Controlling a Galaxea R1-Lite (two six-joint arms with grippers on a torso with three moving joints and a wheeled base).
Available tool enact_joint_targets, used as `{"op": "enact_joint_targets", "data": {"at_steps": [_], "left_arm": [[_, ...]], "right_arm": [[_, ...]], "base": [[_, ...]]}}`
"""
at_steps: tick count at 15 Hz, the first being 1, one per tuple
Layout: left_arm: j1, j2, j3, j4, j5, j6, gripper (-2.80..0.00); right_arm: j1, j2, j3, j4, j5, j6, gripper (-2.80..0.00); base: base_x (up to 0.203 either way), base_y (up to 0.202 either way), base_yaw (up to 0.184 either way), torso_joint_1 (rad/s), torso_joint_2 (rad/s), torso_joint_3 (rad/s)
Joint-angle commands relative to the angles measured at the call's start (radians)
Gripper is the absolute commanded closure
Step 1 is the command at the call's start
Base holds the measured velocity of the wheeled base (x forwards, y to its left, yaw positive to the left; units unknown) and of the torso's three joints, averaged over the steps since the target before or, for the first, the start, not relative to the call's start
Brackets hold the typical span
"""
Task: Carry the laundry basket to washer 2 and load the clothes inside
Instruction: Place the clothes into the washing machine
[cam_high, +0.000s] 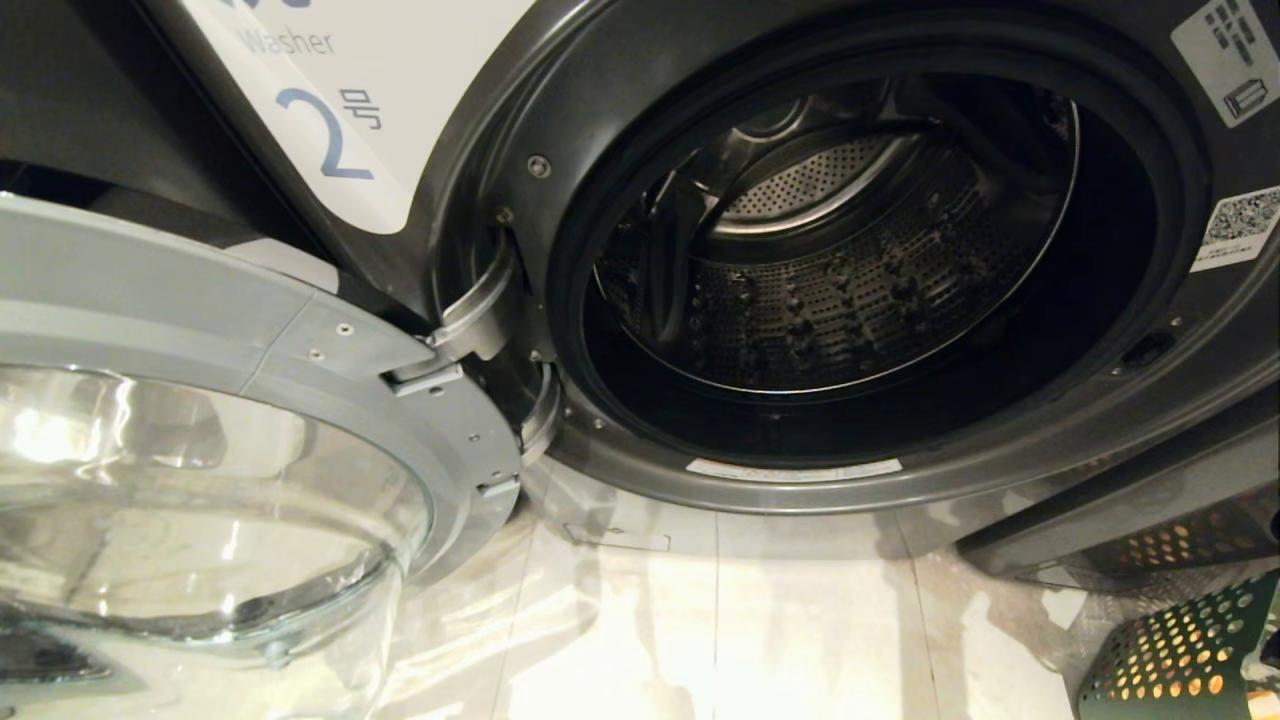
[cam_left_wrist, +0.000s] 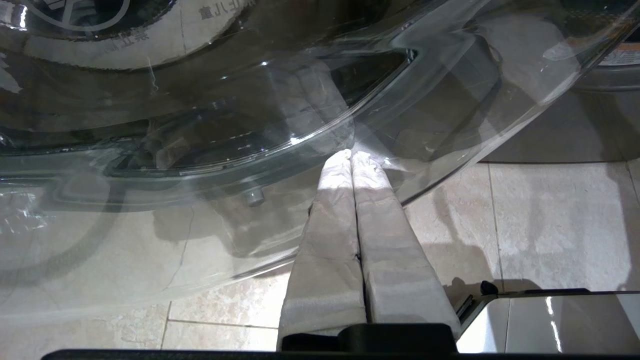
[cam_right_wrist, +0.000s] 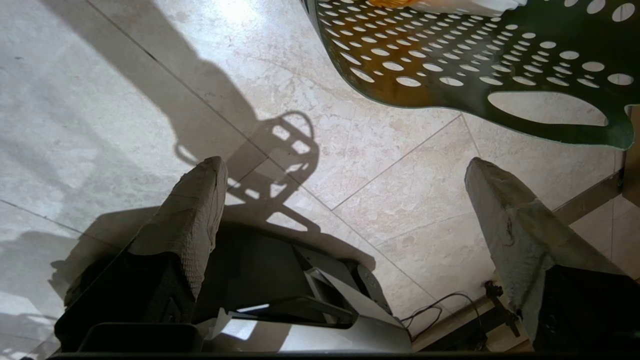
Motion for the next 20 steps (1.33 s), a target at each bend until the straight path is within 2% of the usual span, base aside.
{"op": "enact_joint_targets", "data": {"at_steps": [1, 20], "left_arm": [[0.000, 0.000, 0.000, -0.001, 0.000, 0.000, 0.00], [0.000, 0.000, 0.000, 0.001, 0.000, 0.000, 0.00]], "right_arm": [[0.000, -0.003, 0.002, 0.000, 0.001, 0.000, -2.80], [-0.007, 0.000, 0.014, 0.000, -0.001, 0.005, -2.80]], "base": [[0.000, 0.000, 0.000, 0.000, 0.00, 0.000], [0.000, 0.000, 0.000, 0.000, 0.00, 0.000]]}}
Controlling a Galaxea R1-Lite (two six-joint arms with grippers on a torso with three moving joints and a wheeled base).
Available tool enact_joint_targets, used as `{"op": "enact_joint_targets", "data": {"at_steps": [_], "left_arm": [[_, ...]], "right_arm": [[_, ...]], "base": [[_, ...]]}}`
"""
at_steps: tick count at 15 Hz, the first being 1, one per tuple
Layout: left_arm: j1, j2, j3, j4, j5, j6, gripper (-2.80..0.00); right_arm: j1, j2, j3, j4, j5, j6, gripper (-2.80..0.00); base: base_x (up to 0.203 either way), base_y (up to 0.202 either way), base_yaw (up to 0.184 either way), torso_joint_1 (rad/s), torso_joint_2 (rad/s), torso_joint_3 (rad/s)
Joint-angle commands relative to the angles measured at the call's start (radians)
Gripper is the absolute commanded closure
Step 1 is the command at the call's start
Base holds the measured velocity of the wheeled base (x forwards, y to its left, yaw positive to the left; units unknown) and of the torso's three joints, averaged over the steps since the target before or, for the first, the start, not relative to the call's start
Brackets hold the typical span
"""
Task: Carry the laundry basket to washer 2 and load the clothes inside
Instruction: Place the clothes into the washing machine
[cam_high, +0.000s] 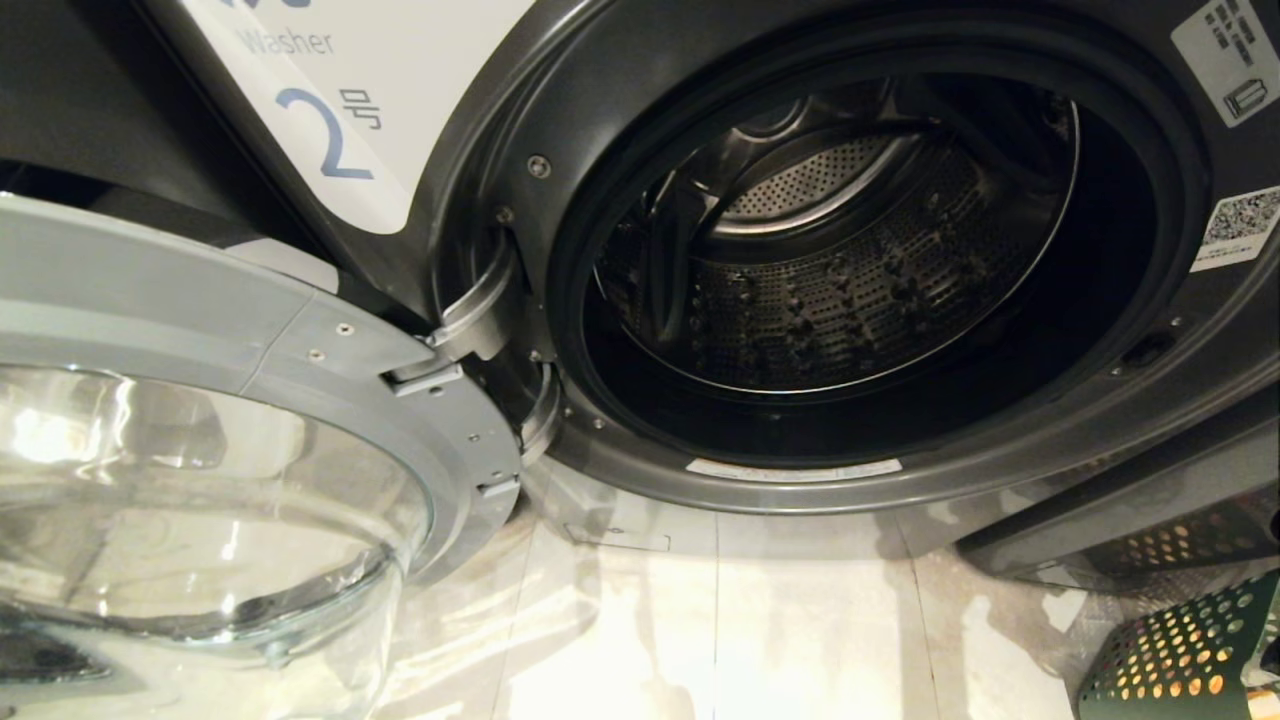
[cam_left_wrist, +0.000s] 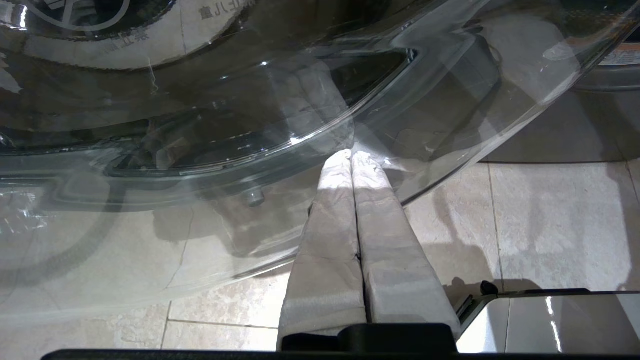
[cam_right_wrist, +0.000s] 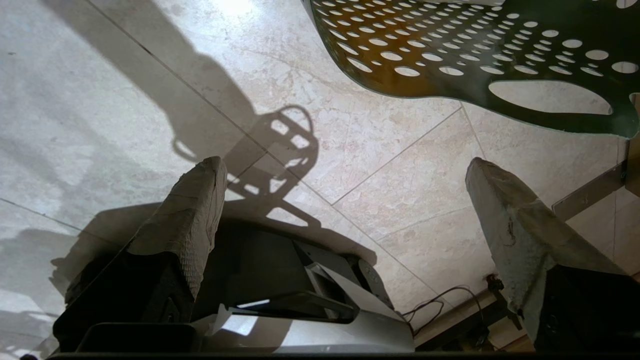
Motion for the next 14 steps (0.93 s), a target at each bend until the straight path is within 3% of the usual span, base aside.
{"op": "enact_joint_targets", "data": {"at_steps": [1, 14], "left_arm": [[0.000, 0.000, 0.000, 0.000, 0.000, 0.000, 0.00], [0.000, 0.000, 0.000, 0.001, 0.000, 0.000, 0.00]], "right_arm": [[-0.001, -0.001, 0.001, 0.000, 0.002, 0.001, -2.80], [-0.046, 0.096, -0.027, -0.050, 0.002, 0.000, -2.80]], "base": [[0.000, 0.000, 0.000, 0.000, 0.00, 0.000], [0.000, 0.000, 0.000, 0.000, 0.00, 0.000]]}}
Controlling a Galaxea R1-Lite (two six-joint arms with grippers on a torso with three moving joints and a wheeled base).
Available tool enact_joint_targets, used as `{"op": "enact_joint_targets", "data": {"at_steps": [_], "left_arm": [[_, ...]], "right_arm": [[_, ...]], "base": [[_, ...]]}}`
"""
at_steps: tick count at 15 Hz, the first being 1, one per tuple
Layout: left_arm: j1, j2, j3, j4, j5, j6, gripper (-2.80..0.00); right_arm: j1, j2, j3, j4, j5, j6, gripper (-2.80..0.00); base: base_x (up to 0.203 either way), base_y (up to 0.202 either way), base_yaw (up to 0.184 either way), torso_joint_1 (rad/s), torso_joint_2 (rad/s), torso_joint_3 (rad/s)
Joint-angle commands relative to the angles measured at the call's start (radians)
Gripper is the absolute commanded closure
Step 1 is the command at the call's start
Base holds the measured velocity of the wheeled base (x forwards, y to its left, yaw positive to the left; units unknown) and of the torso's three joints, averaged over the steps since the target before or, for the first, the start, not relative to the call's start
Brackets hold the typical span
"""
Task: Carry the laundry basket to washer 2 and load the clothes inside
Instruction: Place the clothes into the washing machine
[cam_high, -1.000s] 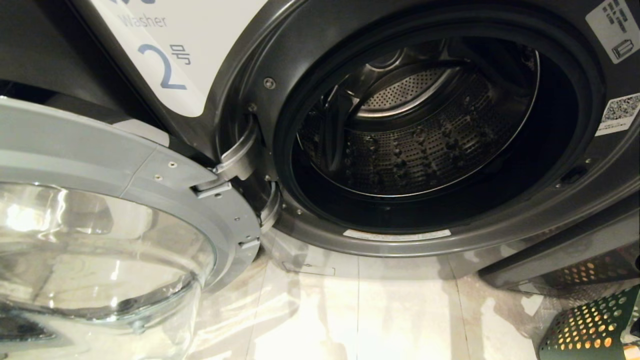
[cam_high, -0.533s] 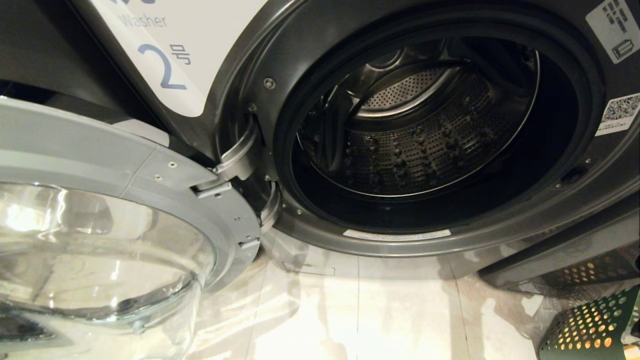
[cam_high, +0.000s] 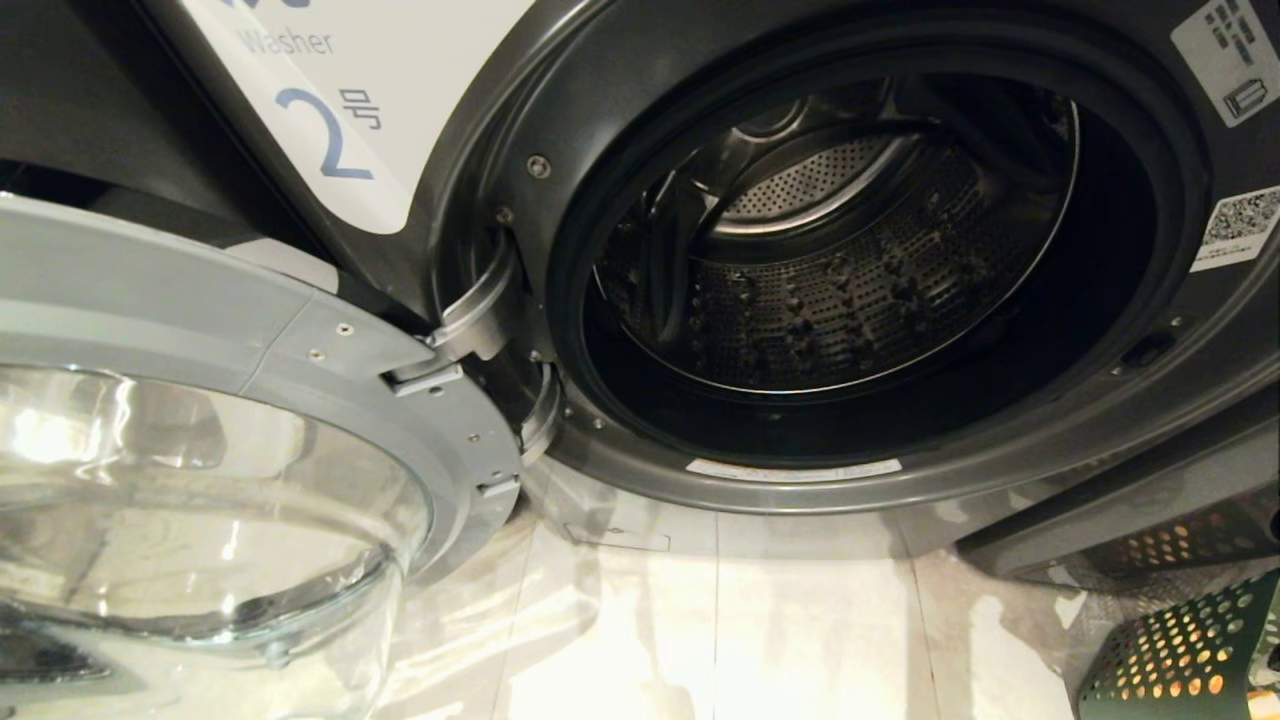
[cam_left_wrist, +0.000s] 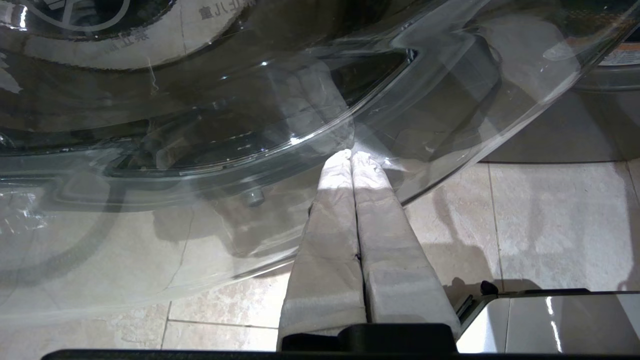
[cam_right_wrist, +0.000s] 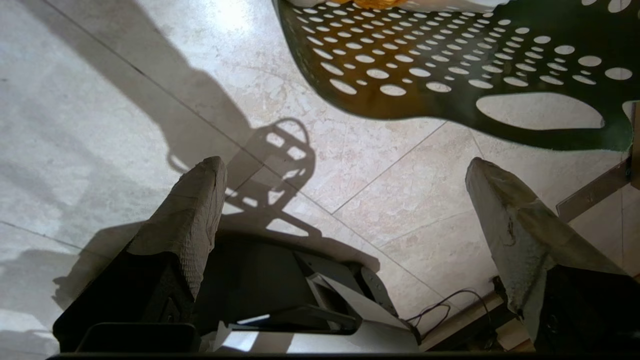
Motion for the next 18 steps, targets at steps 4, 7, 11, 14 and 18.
{"op": "enact_joint_targets", "data": {"at_steps": [4, 7, 11, 14, 18], "left_arm": [[0.000, 0.000, 0.000, 0.000, 0.000, 0.000, 0.00], [0.000, 0.000, 0.000, 0.001, 0.000, 0.000, 0.00], [0.000, 0.001, 0.000, 0.000, 0.000, 0.000, 0.00], [0.000, 0.000, 0.000, 0.001, 0.000, 0.000, 0.00], [0.000, 0.000, 0.000, 0.001, 0.000, 0.000, 0.00]], "right_arm": [[-0.022, 0.103, -0.014, -0.070, -0.001, -0.004, -2.80], [-0.022, 0.144, -0.031, -0.072, 0.002, -0.002, -2.80], [-0.030, 0.226, -0.085, -0.073, 0.060, 0.001, -2.80], [-0.030, 0.314, -0.121, -0.090, 0.116, 0.001, -2.80], [-0.030, 0.470, -0.067, -0.381, 0.110, -0.013, 0.00]], "base": [[0.000, 0.000, 0.000, 0.000, 0.00, 0.000], [0.000, 0.000, 0.000, 0.000, 0.00, 0.000], [0.000, 0.000, 0.000, 0.000, 0.00, 0.000], [0.000, 0.000, 0.000, 0.000, 0.00, 0.000], [0.000, 0.000, 0.000, 0.000, 0.00, 0.000]]}}
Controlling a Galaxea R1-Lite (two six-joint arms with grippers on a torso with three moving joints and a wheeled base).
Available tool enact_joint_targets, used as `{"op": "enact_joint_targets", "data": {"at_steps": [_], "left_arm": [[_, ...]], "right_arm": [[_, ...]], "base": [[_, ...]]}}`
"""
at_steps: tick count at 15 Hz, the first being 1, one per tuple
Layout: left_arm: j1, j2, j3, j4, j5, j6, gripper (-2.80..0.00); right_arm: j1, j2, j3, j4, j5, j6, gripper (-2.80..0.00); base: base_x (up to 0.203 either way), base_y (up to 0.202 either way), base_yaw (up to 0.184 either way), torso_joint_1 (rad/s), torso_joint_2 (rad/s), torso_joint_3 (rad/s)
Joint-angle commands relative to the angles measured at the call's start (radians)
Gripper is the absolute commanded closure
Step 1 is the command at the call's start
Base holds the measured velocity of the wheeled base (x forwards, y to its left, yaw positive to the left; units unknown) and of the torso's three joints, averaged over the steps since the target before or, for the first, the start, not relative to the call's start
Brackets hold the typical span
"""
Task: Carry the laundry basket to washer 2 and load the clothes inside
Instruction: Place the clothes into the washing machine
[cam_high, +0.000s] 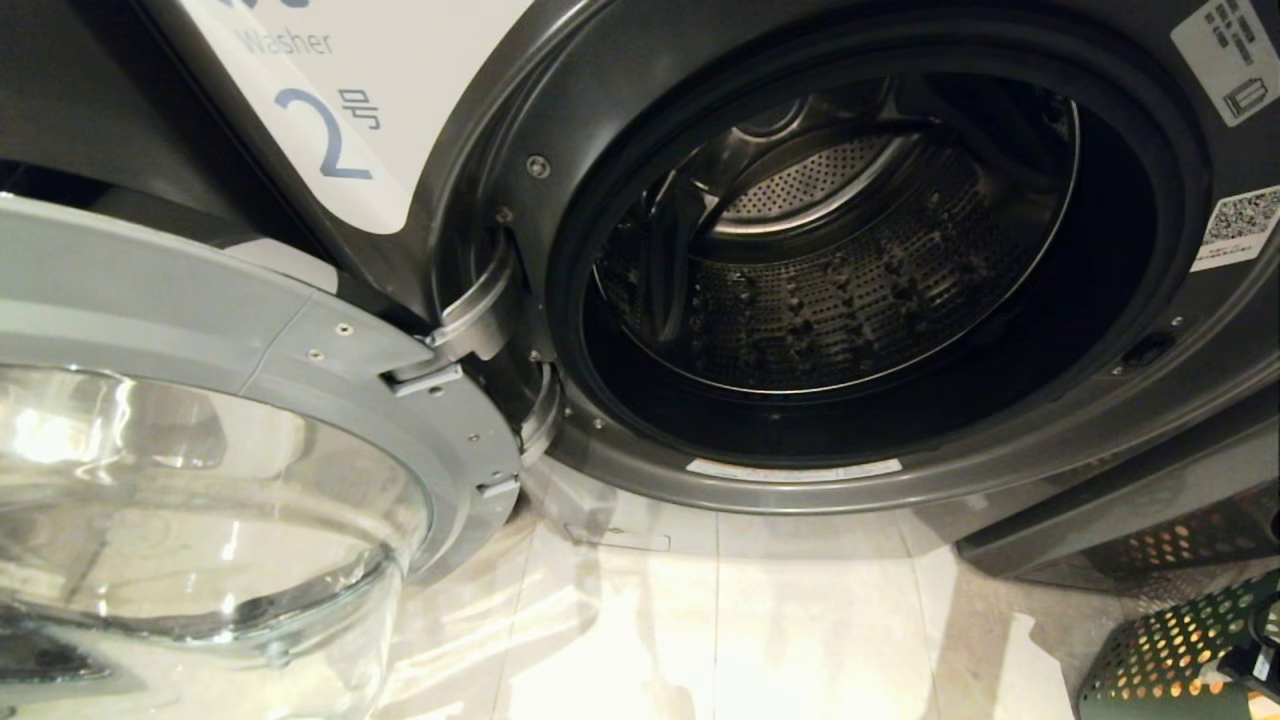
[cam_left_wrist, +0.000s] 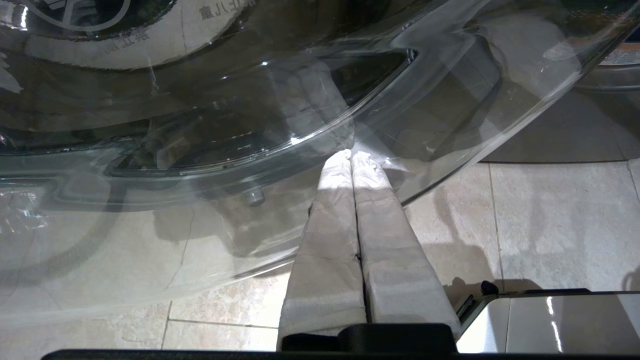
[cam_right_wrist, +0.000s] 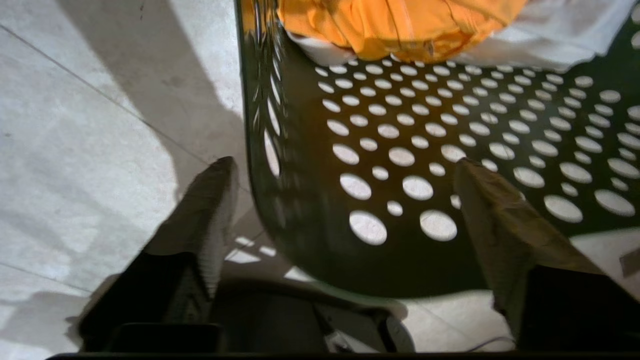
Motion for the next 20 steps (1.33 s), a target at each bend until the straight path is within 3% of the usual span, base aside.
{"op": "enact_joint_targets", "data": {"at_steps": [1, 3, 12, 16, 20], "left_arm": [[0.000, 0.000, 0.000, 0.001, 0.000, 0.000, 0.00], [0.000, 0.000, 0.000, 0.000, 0.000, 0.000, 0.00], [0.000, 0.000, 0.000, -0.001, 0.000, 0.000, 0.00], [0.000, 0.000, 0.000, 0.000, 0.000, 0.000, 0.00], [0.000, 0.000, 0.000, -0.001, 0.000, 0.000, 0.00]], "right_arm": [[0.000, 0.078, 0.037, -0.074, 0.001, -0.036, 0.00], [0.001, 0.078, 0.079, -0.089, 0.004, -0.093, 0.00], [0.025, 0.058, 0.308, -0.294, 0.029, -0.175, 0.00], [0.147, 0.025, 0.483, -0.471, 0.071, -0.220, 0.00], [0.275, 0.022, 0.556, -0.595, 0.075, -0.215, 0.00]], "base": [[0.000, 0.000, 0.000, 0.000, 0.00, 0.000], [0.000, 0.000, 0.000, 0.000, 0.00, 0.000], [0.000, 0.000, 0.000, 0.000, 0.00, 0.000], [0.000, 0.000, 0.000, 0.000, 0.00, 0.000], [0.000, 0.000, 0.000, 0.000, 0.00, 0.000]]}}
